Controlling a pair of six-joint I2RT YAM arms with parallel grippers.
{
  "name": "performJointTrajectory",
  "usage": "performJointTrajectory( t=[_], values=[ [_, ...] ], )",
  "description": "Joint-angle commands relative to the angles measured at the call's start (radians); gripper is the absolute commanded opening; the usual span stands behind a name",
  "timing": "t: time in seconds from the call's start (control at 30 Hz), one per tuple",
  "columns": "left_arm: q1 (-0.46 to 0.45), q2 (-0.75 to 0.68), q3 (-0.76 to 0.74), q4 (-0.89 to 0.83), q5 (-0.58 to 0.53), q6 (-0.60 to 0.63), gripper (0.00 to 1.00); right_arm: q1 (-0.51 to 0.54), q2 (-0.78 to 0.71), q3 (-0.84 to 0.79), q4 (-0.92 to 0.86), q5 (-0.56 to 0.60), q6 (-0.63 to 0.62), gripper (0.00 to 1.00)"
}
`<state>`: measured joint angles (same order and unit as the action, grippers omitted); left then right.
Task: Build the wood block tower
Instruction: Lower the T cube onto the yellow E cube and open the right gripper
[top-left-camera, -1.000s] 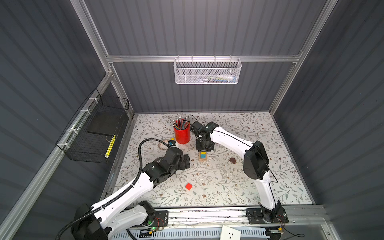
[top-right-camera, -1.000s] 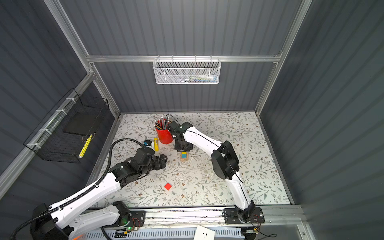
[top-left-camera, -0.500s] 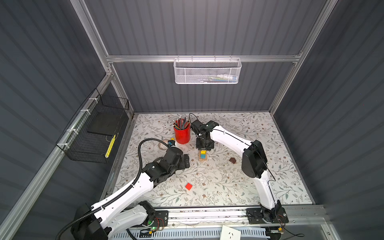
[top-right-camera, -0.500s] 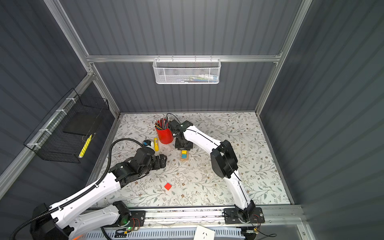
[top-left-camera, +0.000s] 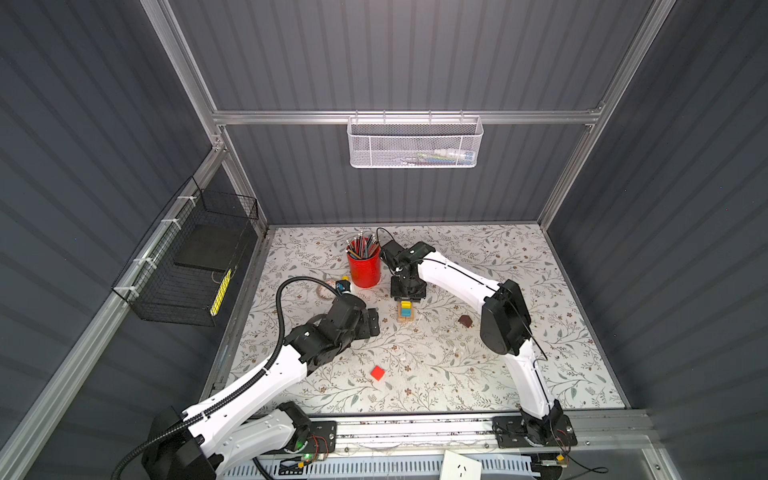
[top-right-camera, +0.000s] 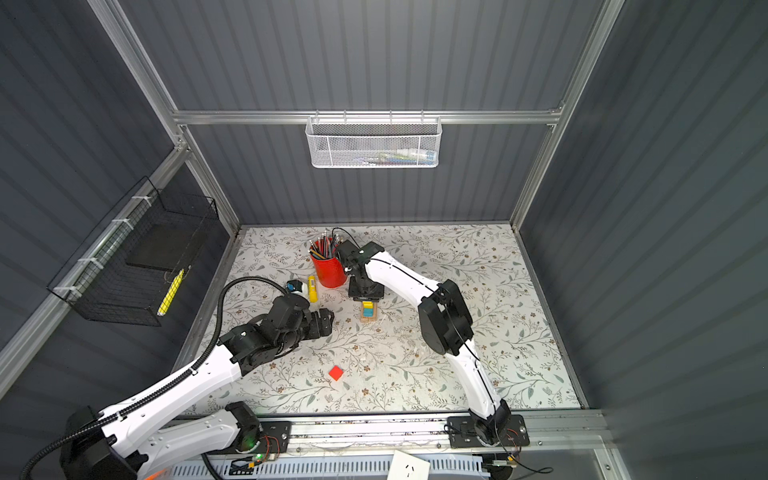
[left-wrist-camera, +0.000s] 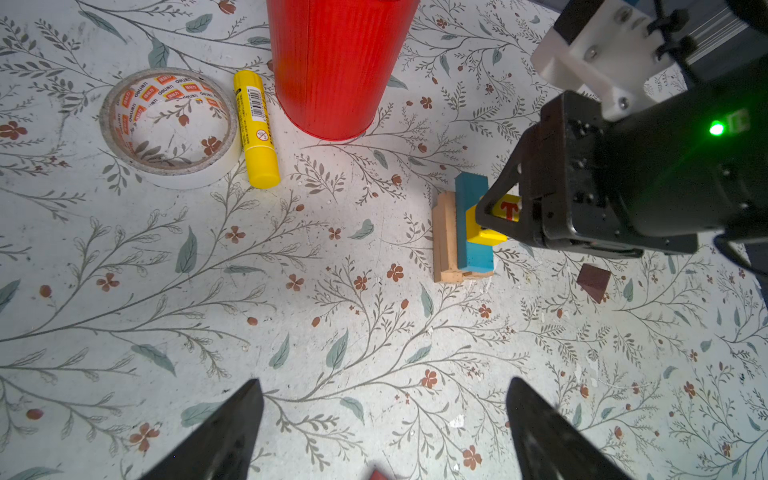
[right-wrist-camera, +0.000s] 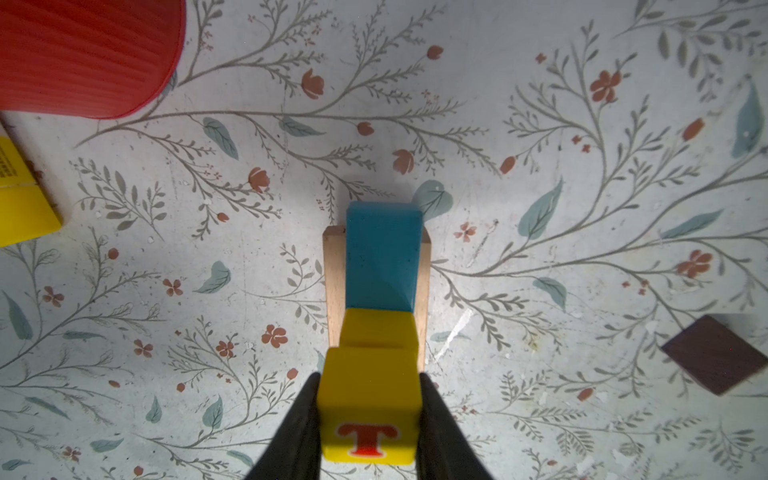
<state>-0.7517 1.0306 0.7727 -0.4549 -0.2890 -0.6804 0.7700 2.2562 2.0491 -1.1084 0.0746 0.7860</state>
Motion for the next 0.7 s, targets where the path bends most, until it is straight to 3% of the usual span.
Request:
performJointTrajectory(
  t=[0.0, 0.27, 0.67],
  values=[
    [0.006, 0.009, -0.004, -0.010, -0.011, 0.000, 0.92, -0.003, 0.026, 0.019, -0.026, 0.000, 0.016, 0.38],
    [0.005, 0.023, -0.006, -0.004, -0.006, -0.001, 0.92, -0.003, 0.027, 0.031, -0.034, 0.009, 0.016, 0.47],
    [0.005, 0.022, -0.009, -0.003, -0.003, -0.003, 0.92, -0.012, 0.041, 0.030, -0.022, -0.007, 0.023, 0.46]
  ],
)
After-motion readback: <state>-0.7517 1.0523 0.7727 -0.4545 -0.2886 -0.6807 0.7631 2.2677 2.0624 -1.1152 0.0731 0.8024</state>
